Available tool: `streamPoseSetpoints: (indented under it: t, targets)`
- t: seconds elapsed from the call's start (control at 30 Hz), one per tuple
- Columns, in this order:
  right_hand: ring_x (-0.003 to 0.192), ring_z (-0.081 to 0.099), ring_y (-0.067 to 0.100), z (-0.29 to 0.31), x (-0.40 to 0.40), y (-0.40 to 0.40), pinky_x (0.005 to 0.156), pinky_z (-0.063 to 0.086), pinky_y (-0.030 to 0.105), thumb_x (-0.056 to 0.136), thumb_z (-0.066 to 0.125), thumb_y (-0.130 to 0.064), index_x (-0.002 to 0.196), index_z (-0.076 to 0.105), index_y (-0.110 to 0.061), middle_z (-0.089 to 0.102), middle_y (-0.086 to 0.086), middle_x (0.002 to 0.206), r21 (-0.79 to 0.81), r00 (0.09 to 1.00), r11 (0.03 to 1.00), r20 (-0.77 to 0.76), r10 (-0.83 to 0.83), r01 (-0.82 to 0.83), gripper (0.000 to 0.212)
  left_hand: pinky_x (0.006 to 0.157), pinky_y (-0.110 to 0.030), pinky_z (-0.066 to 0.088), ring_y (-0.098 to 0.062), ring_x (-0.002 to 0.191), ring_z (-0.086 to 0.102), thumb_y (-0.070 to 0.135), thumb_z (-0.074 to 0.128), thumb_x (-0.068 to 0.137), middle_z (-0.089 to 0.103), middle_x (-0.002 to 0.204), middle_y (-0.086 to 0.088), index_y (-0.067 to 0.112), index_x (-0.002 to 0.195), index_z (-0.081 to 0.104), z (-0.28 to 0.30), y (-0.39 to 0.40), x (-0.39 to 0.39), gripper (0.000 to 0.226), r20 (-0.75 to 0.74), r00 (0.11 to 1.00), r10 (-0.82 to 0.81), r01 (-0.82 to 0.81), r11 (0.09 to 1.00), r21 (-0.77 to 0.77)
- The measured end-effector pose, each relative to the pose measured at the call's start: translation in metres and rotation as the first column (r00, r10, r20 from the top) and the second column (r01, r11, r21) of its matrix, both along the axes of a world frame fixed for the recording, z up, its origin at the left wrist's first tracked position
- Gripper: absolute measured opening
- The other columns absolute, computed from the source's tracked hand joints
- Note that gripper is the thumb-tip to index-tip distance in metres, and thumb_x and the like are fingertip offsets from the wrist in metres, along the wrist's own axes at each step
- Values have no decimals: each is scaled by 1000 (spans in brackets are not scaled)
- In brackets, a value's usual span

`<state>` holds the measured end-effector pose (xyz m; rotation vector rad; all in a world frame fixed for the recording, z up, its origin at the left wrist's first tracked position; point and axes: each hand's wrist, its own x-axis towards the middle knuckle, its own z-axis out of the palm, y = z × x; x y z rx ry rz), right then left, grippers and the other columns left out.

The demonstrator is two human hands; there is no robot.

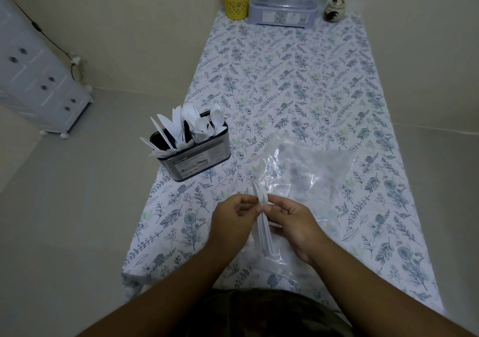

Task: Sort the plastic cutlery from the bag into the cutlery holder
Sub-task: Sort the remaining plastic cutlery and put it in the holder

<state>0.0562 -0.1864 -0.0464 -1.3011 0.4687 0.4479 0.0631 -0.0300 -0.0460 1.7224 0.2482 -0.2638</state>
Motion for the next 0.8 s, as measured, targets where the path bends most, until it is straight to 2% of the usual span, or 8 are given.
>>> streamPoseSetpoints:
  t: [0.07,0.17,0.27,0.33,0.47,0.57,0.67,0.8]
  targets:
    - [100,76,28,4,4,1,77,63,33,94,69,-6,119,73,-10,79,13,106,-6,999,999,21,32,-32,26,80,-28,60,-11,87,74,18,81,82,77,87,1,17,96,75,4,5,3,16,-4,1000,13,-13,999,-36]
    - [101,76,31,9,14,6,86,63,39,91,73,-5,117,73,-8,79,14,104,-75,992,994,93,85,-78,26,80,-29,60,-10,85,74,16,80,83,77,86,3,16,92,75,8,13,7,11,37,999,9,-10,1000,9]
    - [100,75,32,21,34,14,90,62,45,89,75,-2,114,74,-6,76,20,105,-140,978,987,178,105,-81,25,78,-20,56,-3,86,71,13,78,85,75,90,6,19,91,76,19,19,16,9,171,985,23,-41,994,103]
    - [96,75,31,38,51,22,86,63,38,87,75,3,110,75,-5,75,22,102,-175,960,981,251,121,-78,24,77,-14,53,-1,89,69,11,76,86,73,91,9,22,91,75,33,24,28,12,264,963,46,-86,986,143]
    - [85,76,16,81,92,43,81,63,28,81,79,8,93,77,-26,78,1,83,-271,891,962,425,158,-41,36,71,-8,49,3,82,69,4,72,88,74,87,8,12,94,77,70,37,67,10,401,912,87,-165,973,164]
    - [88,76,12,108,122,55,84,62,29,79,82,1,100,78,-24,79,0,87,-302,827,953,537,167,3,33,65,-7,46,4,72,66,4,71,88,72,79,5,7,91,75,100,48,99,6,491,866,93,-212,958,192]
    - [87,76,7,130,147,63,87,61,29,81,82,0,104,78,-21,79,-4,89,-313,776,949,610,162,47,31,57,-15,45,-5,63,61,10,73,87,68,71,0,10,85,72,124,56,125,3,572,815,98,-263,941,214]
    - [89,76,10,140,168,72,88,62,36,81,81,-1,90,74,-40,78,-8,85,-324,742,944,648,173,63,41,59,-31,47,-24,66,59,10,71,87,66,71,-9,12,79,68,137,62,146,9,594,800,85,-285,925,251]
